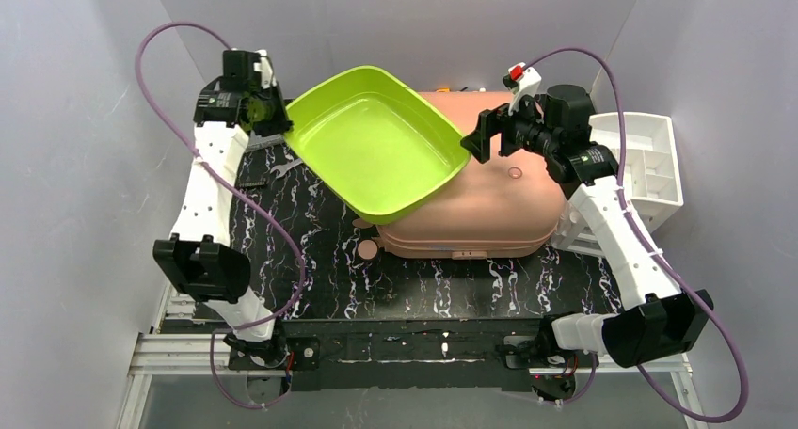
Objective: Open, take out, and arrange the luggage
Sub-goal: Place the bin at the center of the board.
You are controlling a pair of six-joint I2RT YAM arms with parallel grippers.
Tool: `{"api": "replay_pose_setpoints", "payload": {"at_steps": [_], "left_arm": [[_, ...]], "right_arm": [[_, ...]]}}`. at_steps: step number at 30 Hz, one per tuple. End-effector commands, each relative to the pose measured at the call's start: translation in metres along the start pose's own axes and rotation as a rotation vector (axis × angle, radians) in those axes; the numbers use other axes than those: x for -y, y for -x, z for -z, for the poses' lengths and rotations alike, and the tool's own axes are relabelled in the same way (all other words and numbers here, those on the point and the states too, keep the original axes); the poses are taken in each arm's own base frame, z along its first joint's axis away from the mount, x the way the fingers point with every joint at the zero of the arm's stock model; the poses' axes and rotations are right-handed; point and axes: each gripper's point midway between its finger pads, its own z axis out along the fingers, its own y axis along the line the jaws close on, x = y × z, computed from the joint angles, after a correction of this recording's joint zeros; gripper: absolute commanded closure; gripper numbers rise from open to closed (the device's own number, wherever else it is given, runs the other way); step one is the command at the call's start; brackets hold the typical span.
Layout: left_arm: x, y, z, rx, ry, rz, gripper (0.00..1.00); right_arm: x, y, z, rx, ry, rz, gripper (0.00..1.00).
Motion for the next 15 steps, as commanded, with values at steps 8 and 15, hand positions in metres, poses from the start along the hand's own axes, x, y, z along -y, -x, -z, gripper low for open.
{"api": "replay_pose_setpoints", "payload": {"at_steps": [8, 15], "left_arm": [[-0.156, 0.011, 0.085, 0.201, 0.389, 0.234, 1.00], [-0.196, 0.004, 0.112, 0.270, 0.509, 0.260, 1.00]], "right_arm": [[0.017, -0.008, 0.015, -0.007, -0.100, 0.047, 0.01], [0.019, -0.009, 0.018, -0.006, -0.118, 0.052, 0.02]]}}
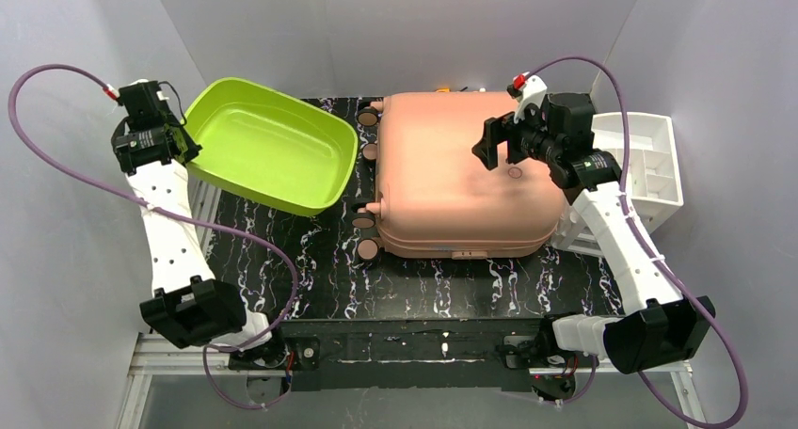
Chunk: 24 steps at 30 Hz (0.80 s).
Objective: Open, take out, and arrange the luggage
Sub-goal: Place the bin at the center of the board.
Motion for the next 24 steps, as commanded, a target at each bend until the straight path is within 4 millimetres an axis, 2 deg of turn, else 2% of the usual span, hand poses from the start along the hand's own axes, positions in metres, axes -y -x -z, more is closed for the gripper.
{"api": "replay_pose_setpoints", "payload": {"at_steps": [1, 7, 12, 14, 16, 20, 22, 24], "left_arm": [[-0.015, 0.010, 0.019, 0.102, 0.006, 0.038, 1.00], [-0.038, -0.012, 0.010, 0.098, 0.101, -0.023, 1.00], [-0.055, -0.022, 0.005, 0.136, 0.165, -0.067, 1.00], [-0.050, -0.021, 0.002, 0.151, 0.123, -0.101, 1.00], [-0.035, -0.017, -0.002, 0.151, 0.040, -0.145, 1.00], [-0.001, -0.013, -0.014, 0.114, -0.152, -0.284, 1.00], [0.023, -0.017, -0.020, 0.076, -0.303, -0.394, 1.00], [0.037, -0.024, -0.024, 0.020, -0.410, -0.471, 1.00]], "right_arm": [[0.003, 0.010, 0.010, 0.040, -0.029, 0.036, 0.02], [0.002, 0.010, 0.014, 0.046, -0.037, 0.042, 0.02], [0.002, 0.010, 0.016, 0.050, -0.040, 0.044, 0.02], [0.003, 0.009, 0.015, 0.048, -0.040, 0.046, 0.02], [0.003, 0.010, 0.013, 0.045, -0.036, 0.044, 0.02], [0.002, 0.010, 0.013, 0.044, -0.030, 0.044, 0.02], [0.002, 0.010, 0.014, 0.044, -0.032, 0.043, 0.02], [0.001, 0.010, 0.015, 0.045, -0.032, 0.046, 0.02]]}}
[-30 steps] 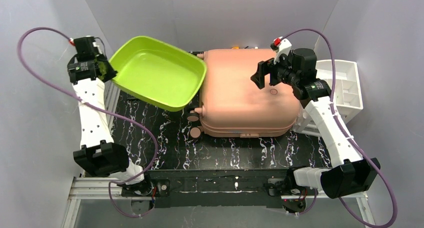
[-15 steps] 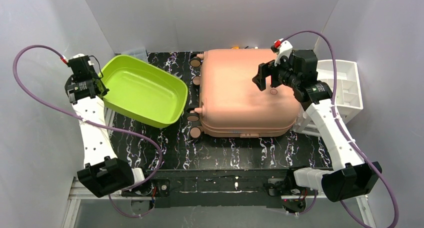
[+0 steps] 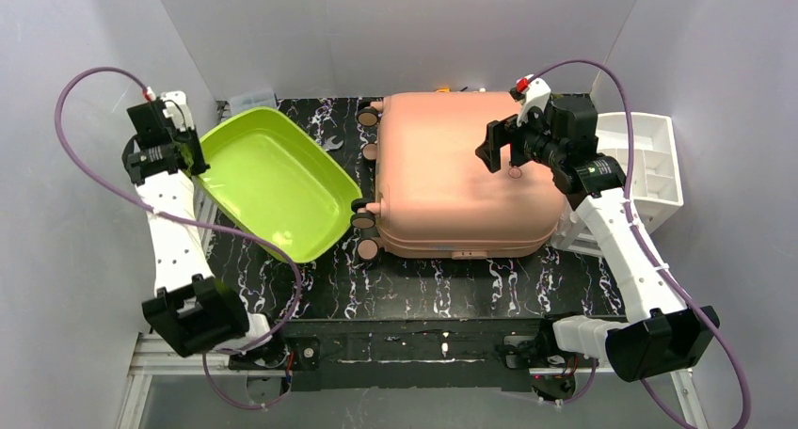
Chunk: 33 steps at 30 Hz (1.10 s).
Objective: Open, take out, and arrange the luggage
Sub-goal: Place the bin at the center of the board.
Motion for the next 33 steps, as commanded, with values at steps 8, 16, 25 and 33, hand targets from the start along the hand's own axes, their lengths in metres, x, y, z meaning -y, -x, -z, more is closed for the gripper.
{"api": "replay_pose_setpoints", "payload": {"at_steps": [8, 16, 25, 33], "left_arm": [[0.057, 0.001, -0.036, -0.042, -0.482, -0.474, 1.00], [0.043, -0.010, -0.074, -0.107, -0.485, -0.711, 1.00], [0.002, -0.016, -0.135, -0.231, -0.249, -0.729, 0.56], [-0.007, 0.016, -0.119, -0.123, -0.119, -0.592, 0.02]], "right_arm": [[-0.001, 0.010, 0.006, 0.039, 0.001, 0.031, 0.02], [-0.003, 0.003, 0.007, 0.030, 0.008, 0.019, 0.02], [-0.005, 0.003, 0.013, 0.041, 0.007, 0.025, 0.02], [-0.006, 0.003, 0.016, 0.045, 0.007, 0.026, 0.02]]}}
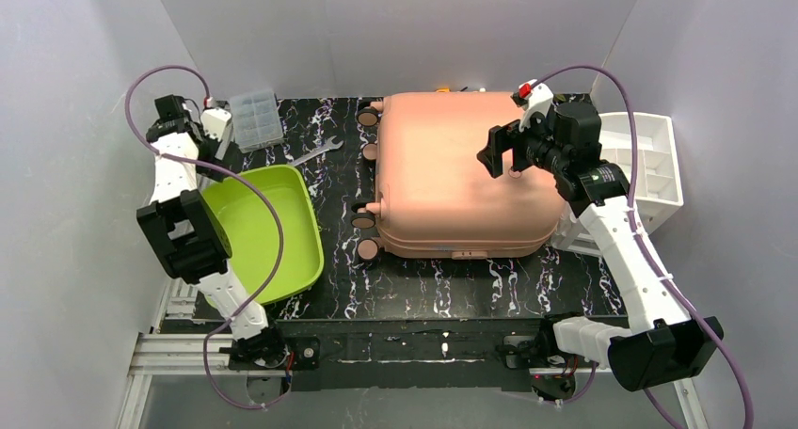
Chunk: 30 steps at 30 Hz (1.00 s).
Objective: Open, take out, and arrange the luggage
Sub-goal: Place the bin at the center of the board, then move the bin to the corner of the board.
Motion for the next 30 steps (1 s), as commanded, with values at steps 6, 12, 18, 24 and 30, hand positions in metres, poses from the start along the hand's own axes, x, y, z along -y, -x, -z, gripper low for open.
{"api": "replay_pose_setpoints", "payload": {"at_steps": [6, 12, 18, 24, 30], "left_arm": [[0.056, 0.061, 0.128, 0.292, 0.030, 0.047, 0.02], [0.167, 0.059, 0.130, 0.261, -0.134, 0.054, 0.02], [0.236, 0.045, 0.112, 0.122, -0.417, 0.168, 0.04], [0.274, 0.032, 0.098, 0.019, -0.478, 0.145, 0.02], [0.289, 0.012, 0.075, -0.080, -0.445, 0.119, 0.13]], "right_arm": [[-0.002, 0.005, 0.005, 0.034, 0.005, 0.027, 0.02], [-0.004, 0.007, 0.009, 0.051, 0.016, 0.061, 0.02], [-0.002, 0.006, 0.017, 0.076, -0.003, 0.101, 0.02], [-0.001, 0.002, 0.016, 0.068, -0.007, 0.104, 0.01], [0.000, 0.001, 0.015, 0.062, -0.003, 0.101, 0.02]]}}
